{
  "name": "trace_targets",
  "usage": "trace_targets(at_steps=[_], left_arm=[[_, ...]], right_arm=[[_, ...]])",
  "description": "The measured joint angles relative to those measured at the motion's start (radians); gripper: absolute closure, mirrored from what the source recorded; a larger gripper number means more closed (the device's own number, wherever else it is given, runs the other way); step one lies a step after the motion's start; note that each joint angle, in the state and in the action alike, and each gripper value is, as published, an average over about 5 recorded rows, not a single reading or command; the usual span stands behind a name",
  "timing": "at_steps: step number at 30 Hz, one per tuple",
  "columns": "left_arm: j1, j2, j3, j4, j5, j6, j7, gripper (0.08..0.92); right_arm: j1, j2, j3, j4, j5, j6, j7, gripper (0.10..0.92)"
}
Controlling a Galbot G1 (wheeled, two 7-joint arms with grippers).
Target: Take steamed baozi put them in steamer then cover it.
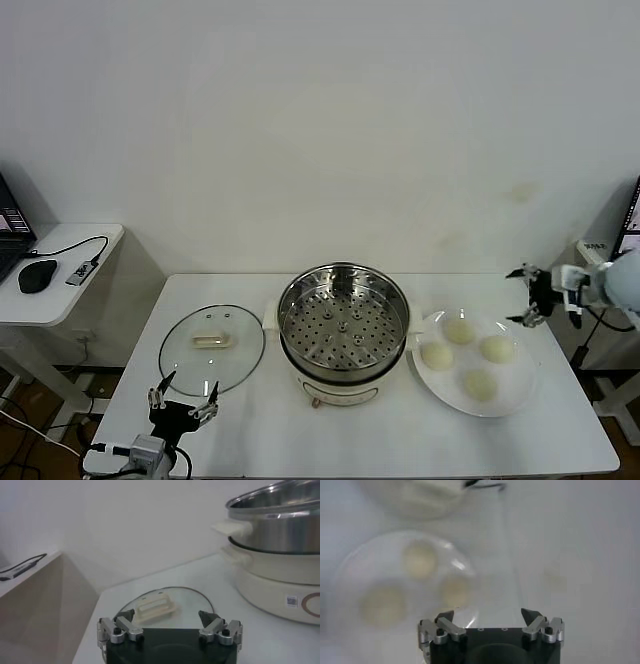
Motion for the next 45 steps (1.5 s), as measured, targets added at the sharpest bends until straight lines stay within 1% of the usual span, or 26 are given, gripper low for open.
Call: trace_targets(at_steps=[9,22,32,45], left_arm=[[0.028,-0.013,-0.009,-0.023,0.006,0.000,-0.005,0.177],[0.041,-0.018,-0.007,-0.015,0.013,-0.002,-0.016,0.177],[0.043,-0.025,-0.006,-0.001,0.022,-0.004,-0.018,0.177],[0.051,-0.048,-0.005,-0.008,0.020,-0.002,-0.014,0.177]], right_arm=[[0.067,0.095,-0.086,-0.106,-0.070,0.038,-0.001,0.203],[0.094,0.214,-0.127,-0.223,-0.158,0.066,0.035,0.203],[0.098,0.270,-0.131,-0.283,-0.211,0.061,0.066,0.203],[0.107,0.302,-0.138,-0.325,-0.218,0.056,0.075,0.203]])
